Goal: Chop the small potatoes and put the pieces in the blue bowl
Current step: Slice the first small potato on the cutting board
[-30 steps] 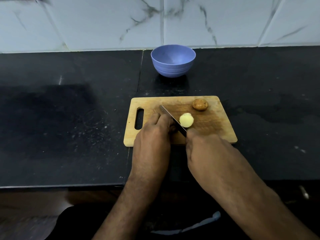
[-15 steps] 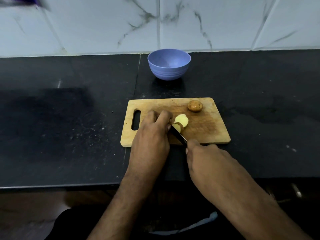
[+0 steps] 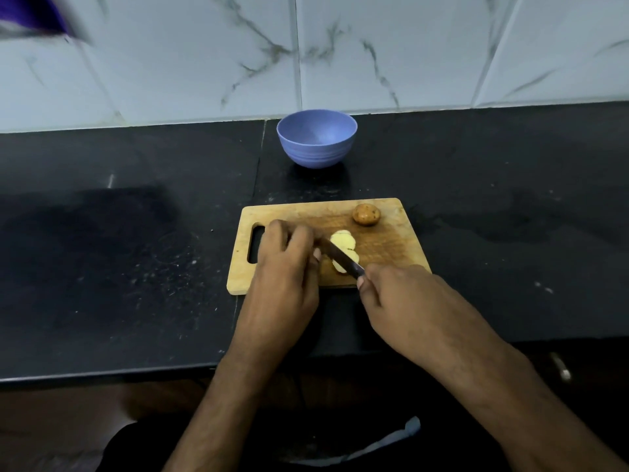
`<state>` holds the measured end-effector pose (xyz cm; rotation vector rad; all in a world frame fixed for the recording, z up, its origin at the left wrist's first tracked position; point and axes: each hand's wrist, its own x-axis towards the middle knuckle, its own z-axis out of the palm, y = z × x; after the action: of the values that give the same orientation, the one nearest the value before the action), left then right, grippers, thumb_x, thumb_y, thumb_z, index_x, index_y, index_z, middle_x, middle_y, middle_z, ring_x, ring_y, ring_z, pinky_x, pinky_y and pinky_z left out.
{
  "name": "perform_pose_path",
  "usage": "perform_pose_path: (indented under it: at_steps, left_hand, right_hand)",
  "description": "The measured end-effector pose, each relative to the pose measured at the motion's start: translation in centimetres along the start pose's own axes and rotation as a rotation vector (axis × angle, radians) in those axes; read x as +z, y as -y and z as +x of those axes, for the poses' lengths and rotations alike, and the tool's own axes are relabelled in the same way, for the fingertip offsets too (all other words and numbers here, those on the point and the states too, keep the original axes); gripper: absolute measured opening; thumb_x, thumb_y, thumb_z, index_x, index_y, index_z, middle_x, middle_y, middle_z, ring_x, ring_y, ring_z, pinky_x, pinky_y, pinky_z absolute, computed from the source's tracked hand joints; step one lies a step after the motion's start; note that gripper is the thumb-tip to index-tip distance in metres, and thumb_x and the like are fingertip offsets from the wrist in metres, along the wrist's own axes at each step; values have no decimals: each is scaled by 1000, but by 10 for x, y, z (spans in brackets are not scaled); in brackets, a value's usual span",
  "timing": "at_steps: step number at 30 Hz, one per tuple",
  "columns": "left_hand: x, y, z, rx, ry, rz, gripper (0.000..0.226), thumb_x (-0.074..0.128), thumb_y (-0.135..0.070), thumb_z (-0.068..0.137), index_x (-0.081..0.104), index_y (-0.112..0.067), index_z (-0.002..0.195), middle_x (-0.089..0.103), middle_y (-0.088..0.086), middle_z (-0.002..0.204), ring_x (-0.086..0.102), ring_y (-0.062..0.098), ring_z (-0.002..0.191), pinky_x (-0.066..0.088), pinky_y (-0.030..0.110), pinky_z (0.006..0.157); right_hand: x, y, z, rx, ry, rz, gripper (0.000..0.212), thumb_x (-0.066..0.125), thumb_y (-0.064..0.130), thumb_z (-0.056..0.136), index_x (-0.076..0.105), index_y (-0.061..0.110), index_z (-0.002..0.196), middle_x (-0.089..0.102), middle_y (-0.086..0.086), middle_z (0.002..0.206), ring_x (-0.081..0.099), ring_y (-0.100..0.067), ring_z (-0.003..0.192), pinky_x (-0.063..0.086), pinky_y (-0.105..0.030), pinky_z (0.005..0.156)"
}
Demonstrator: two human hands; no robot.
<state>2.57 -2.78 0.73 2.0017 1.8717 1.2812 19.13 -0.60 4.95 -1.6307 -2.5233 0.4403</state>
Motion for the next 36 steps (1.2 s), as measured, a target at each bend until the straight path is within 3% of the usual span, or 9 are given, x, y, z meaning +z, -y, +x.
perform_pose_path:
  at_steps: [5,11,15,19,25,29,36]
  left_hand:
    - [7,1,4,39,115,176,30,49,-10,95,61,-27,117,42,-3,107,42,14,102,45,39,85]
    - [6,-2,3,-16,75,142,32,47,-16,98,50,-29,127,42,-6,110,41,12,103,42,39,89]
    - [3,5,0,-100,11,-20,22,50,-15,100,42,-28,116,50,-12,112,50,9,104,47,45,91]
    - [4,5,-1,-125,72,0,27,52,-14,100,37,-35,106,56,-15,103,55,4,96,39,36,93]
    - [6,11,2,-154,25,-90,26,60,-14,96,45,-34,100,57,-16,95,58,4,86,50,51,84]
    - [7,10,3,-142,0,-78,17,61,-16,96,50,-29,98,57,-16,91,55,4,80,51,51,79]
    - [6,9,5,-104,-26,-24,15,61,-15,95,52,-26,94,54,-17,93,54,4,87,51,46,79]
  right_hand:
    - [3,4,7,-14,-2,-20,26,34,43,102,54,28,96,53,9,77,52,-5,66,42,-26,54]
    - [10,1,-6,-17,-45,18,29,32,45,103,55,30,97,55,9,74,55,-5,63,39,-23,53]
    - [9,3,-9,2,-94,53,27,31,44,103,53,30,98,55,9,71,53,-5,60,35,-20,50]
    - [12,10,-11,-3,-96,66,27,30,44,103,53,31,102,55,9,72,55,-5,60,35,-18,50]
    - [11,16,-20,10,-144,59,30,27,43,104,54,29,106,57,9,71,59,-7,63,48,-23,56]
    - [13,23,-26,7,-157,66,30,26,40,105,52,27,113,59,8,76,61,-8,64,49,-23,56]
    - [18,25,-23,44,-134,58,30,27,37,105,52,23,115,59,7,80,61,-10,69,48,-24,58]
